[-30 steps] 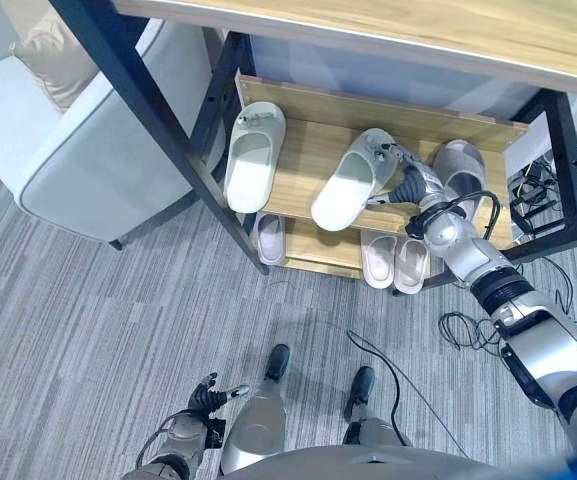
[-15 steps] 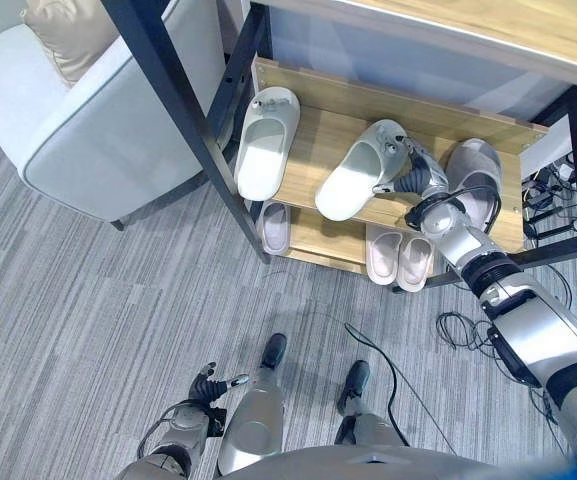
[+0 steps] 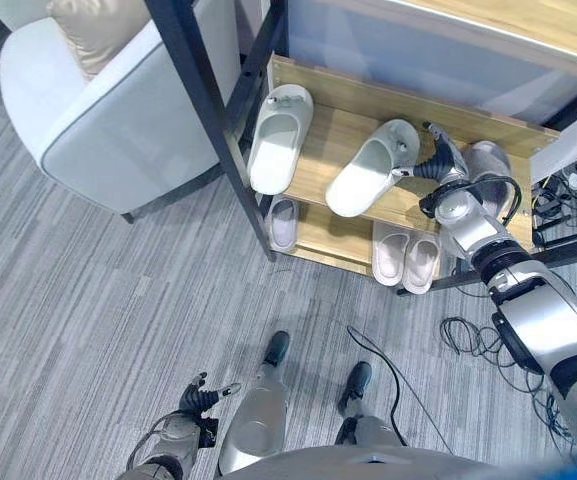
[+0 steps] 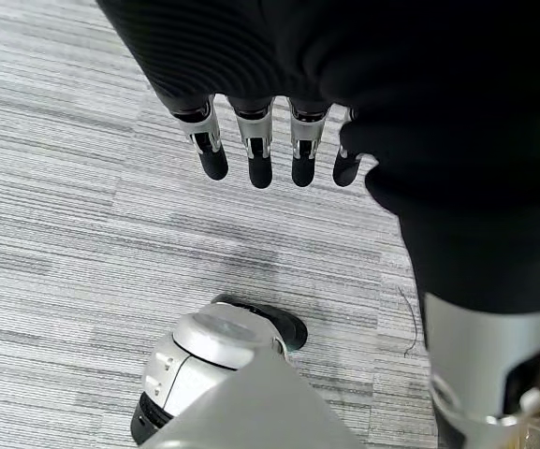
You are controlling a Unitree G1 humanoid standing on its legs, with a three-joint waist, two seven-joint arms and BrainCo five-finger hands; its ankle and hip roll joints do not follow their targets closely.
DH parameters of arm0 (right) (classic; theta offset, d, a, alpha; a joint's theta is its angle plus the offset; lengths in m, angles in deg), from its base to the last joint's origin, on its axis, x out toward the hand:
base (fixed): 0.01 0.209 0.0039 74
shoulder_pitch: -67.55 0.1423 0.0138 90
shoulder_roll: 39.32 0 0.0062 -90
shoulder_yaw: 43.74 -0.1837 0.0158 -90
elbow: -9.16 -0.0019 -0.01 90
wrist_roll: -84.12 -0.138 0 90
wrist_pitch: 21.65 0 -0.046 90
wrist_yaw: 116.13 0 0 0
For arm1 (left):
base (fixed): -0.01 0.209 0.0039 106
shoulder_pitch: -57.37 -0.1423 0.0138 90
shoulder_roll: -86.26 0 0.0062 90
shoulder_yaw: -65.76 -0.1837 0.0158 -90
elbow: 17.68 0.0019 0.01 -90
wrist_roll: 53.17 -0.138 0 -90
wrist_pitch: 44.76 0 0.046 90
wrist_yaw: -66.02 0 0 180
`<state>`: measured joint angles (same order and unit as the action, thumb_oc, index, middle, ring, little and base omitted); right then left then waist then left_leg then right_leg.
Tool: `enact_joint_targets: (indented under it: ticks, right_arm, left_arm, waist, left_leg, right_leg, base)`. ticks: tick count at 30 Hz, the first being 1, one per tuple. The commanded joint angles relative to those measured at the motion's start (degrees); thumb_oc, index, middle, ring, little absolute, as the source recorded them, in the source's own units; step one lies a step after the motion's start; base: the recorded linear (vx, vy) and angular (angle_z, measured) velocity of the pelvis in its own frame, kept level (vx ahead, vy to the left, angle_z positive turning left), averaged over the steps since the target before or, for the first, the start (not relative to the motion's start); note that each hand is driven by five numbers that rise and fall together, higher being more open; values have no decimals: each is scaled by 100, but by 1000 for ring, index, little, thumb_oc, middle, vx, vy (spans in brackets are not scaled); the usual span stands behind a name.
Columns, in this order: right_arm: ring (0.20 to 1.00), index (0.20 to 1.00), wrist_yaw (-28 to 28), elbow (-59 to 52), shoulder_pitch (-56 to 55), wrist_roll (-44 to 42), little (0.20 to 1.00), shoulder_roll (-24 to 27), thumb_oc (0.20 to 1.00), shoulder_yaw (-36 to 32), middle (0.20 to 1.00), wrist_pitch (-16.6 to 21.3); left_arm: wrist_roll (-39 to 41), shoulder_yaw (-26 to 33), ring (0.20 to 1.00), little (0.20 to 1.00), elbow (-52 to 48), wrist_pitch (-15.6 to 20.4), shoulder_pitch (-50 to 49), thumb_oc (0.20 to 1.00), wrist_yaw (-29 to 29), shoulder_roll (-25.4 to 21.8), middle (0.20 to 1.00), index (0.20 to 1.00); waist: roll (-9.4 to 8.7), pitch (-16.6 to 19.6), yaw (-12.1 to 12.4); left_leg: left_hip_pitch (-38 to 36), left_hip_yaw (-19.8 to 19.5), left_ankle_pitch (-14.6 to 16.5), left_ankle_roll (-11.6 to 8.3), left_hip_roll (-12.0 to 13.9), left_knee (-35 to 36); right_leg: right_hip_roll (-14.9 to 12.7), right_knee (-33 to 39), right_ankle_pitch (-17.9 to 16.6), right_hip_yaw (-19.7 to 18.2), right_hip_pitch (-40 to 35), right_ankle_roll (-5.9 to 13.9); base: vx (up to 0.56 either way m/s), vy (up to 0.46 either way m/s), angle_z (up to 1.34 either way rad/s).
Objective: Arrange the slippers neatly on the shoe rack.
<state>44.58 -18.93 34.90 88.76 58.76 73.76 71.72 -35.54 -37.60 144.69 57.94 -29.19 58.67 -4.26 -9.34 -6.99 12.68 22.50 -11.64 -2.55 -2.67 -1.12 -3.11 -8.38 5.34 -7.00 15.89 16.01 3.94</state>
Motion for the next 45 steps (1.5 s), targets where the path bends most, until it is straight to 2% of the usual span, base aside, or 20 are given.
enact_joint_targets:
  ticks: [1, 10, 27, 28, 29, 30, 37, 41, 45]
  right_arm:
    - [1000, 1000, -85, -149, 474, -193, 1000, 220, 1000, 33, 1000, 143]
    - [1000, 1000, -76, -187, 538, -286, 1000, 139, 1000, 49, 1000, 162]
    - [1000, 1000, -17, 389, 928, -268, 1000, -69, 1000, 237, 1000, 120]
    - [589, 589, -2, 480, 970, -175, 589, -70, 589, 292, 589, 82]
    - [344, 344, -1, 531, 980, -142, 344, -78, 344, 305, 344, 70]
    - [200, 200, 22, 692, 990, -73, 200, -105, 200, 345, 200, 38]
    - [200, 200, -98, 845, 926, 135, 200, -31, 200, 366, 200, -11]
    - [200, 200, -423, 275, 1004, 377, 200, 153, 200, 343, 200, -7]
    - [200, 200, -497, 25, 1150, 424, 200, 169, 200, 351, 200, -8]
  left_arm:
    - [225, -70, 1000, 1000, 394, 32, 230, 1000, 42, -73, 1000, 1000]
    - [302, -70, 1000, 1000, 382, 24, 306, 1000, 111, -120, 1000, 1000]
    - [428, -105, 1000, 1000, 391, 24, 401, 1000, 148, -216, 1000, 1000]
    - [439, -105, 1000, 1000, 382, 29, 396, 1000, 159, -227, 1000, 1000]
    - [436, -108, 1000, 1000, 380, 30, 392, 1000, 164, -230, 1000, 1000]
    - [405, -127, 1000, 1000, 384, 27, 380, 1000, 167, -234, 1000, 1000]
    - [356, -177, 1000, 1000, 362, 12, 439, 1000, 174, -242, 1000, 1000]
    - [395, -140, 1000, 1000, 360, 2, 500, 1000, 156, -184, 1000, 1000]
    - [454, -156, 1000, 1000, 367, 9, 538, 1000, 146, -160, 1000, 1000]
  waist:
    - [-31, -123, 30]
    - [-67, -134, 38]
    - [-158, -215, 214]
    - [-162, -217, 237]
    - [-163, -220, 248]
    - [-165, -221, 275]
    - [-147, -234, 291]
    - [-78, -256, 194]
    - [-78, -240, 157]
  left_leg:
    - [-293, -422, -3, -137, -101, 811]
    - [-247, -418, -8, -149, -106, 811]
    - [-119, -500, -33, -192, -129, 811]
    - [-106, -509, -36, -196, -135, 811]
    - [-106, -511, -37, -196, -138, 811]
    - [-110, -523, -39, -197, -145, 811]
    - [-95, -527, -42, -199, -153, 811]
    - [-95, -475, -40, -196, -143, 811]
    - [-76, -480, -38, -193, -138, 811]
  right_leg:
    - [-80, -34, 569, 157, -470, 462]
    - [-90, -34, 563, 182, -426, 467]
    - [-68, -34, 585, 285, -360, 470]
    - [-70, -34, 589, 311, -357, 469]
    - [-71, -34, 587, 317, -358, 470]
    - [-70, -34, 593, 325, -365, 472]
    - [-87, -34, 587, 351, -370, 480]
    - [-98, -34, 563, 299, -336, 486]
    - [-105, -34, 552, 290, -315, 492]
  base:
    - [-5, 5, 4]
    - [0, 0, 0]
    - [6, -1, 2]
    - [14, 5, 5]
    - [25, 3, 6]
    - [25, 2, 5]
    - [6, 0, 1]
    - [-12, 23, -1]
    - [-5, 17, -2]
